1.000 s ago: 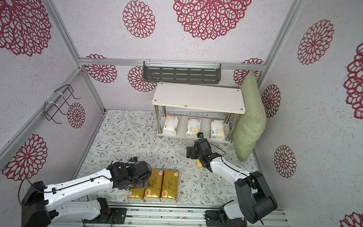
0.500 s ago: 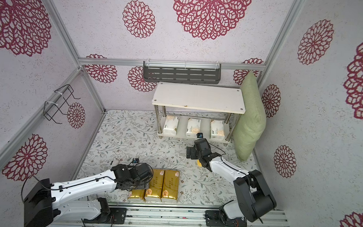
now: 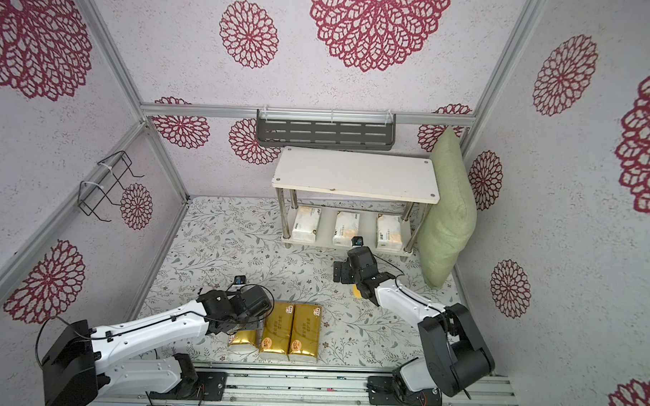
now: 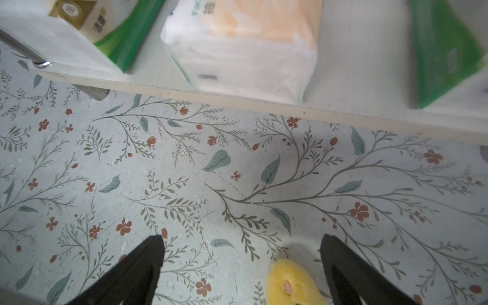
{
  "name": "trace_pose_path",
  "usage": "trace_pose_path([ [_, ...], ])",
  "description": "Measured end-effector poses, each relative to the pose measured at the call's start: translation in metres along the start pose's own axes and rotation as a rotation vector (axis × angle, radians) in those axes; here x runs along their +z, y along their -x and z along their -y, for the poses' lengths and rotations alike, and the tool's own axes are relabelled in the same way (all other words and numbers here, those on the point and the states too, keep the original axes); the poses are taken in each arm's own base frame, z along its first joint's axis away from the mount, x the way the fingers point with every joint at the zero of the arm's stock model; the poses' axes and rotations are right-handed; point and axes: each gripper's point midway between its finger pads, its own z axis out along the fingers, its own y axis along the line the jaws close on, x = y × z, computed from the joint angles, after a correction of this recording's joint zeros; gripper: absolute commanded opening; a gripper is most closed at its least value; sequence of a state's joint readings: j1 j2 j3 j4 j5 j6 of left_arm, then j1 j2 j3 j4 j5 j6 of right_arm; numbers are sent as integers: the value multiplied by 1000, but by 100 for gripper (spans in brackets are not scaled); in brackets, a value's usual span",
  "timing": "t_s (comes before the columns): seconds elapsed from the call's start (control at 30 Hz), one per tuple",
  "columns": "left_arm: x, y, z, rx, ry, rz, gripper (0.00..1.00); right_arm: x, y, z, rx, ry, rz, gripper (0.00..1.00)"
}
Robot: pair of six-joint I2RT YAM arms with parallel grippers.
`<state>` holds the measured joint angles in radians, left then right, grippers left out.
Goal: Place the tissue boxes on the shelf by color
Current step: Move the box of tissues to the center of the board.
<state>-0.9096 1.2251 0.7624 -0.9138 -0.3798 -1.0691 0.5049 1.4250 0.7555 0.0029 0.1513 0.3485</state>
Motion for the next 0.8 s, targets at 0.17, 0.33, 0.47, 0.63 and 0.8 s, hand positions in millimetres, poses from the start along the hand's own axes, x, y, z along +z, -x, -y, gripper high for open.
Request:
trace_pose_path([
  [0.17,-1,18,-2,-12,-3,29,85,0,0,0,0,1,-1,99],
  [0.33,1,54,4,-31,-16,77,85,0,0,-1,0,5,-2,99],
  [0.47,12,82,10,-29,-17,95,85,1,-1,-1,-1,8,-5,99],
  [0.63,32,108,18,-1,-2,91,86,0,-1,-1,-1,8,-6,99],
  [0.8,49,127,26,12,-4,92,86,0,-3,-1,-1,6,-7,99],
])
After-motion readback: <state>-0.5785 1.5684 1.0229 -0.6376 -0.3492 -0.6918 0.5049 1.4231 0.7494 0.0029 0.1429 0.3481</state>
